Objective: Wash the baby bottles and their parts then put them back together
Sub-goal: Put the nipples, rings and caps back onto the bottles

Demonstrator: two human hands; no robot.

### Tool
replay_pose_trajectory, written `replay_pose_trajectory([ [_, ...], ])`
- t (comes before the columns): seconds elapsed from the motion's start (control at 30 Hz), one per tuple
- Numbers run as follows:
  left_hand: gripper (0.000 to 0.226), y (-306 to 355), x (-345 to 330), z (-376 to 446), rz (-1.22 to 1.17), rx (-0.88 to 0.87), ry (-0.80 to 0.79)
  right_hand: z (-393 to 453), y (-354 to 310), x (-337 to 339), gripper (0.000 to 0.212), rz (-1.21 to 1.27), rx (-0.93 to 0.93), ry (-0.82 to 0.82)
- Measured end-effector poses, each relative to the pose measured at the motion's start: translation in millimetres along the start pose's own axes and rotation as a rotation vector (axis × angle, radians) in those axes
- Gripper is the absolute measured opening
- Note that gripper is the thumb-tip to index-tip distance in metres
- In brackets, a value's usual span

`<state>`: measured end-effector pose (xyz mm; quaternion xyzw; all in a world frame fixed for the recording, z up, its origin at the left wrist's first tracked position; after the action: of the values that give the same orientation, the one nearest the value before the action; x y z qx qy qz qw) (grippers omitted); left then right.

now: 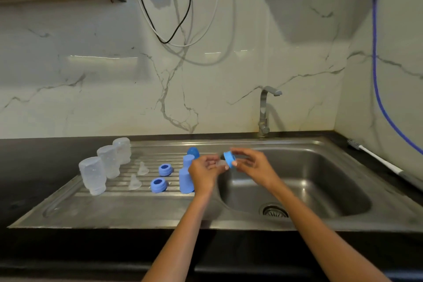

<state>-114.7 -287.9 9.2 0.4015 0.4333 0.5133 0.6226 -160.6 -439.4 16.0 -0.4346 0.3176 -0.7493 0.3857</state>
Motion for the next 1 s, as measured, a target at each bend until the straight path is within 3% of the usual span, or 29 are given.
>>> replay_pose_trajectory([
  [0.43, 0.028, -7, -9, 8, -0.134, -0.008, 0.015, 12, 19, -5, 0.040, 0.023, 0.039, 0.057],
  [1.0, 0.025, -16, -12, 2, -0.375, 0.249, -0.063, 6, 22, -12, 0.039, -0.005, 0.004, 0.183],
])
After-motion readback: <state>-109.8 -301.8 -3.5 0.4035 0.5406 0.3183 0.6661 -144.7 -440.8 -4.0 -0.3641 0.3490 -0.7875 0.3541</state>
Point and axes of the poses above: each hand's wrist, its own z-axis towards the middle knuckle, its own x-axis out of the back of the hand, y = z × x, the point moved 3 cm from there along z, towards the middle knuckle, and after that the axes turned 9 degrees about -z, right-handed, at the moved point
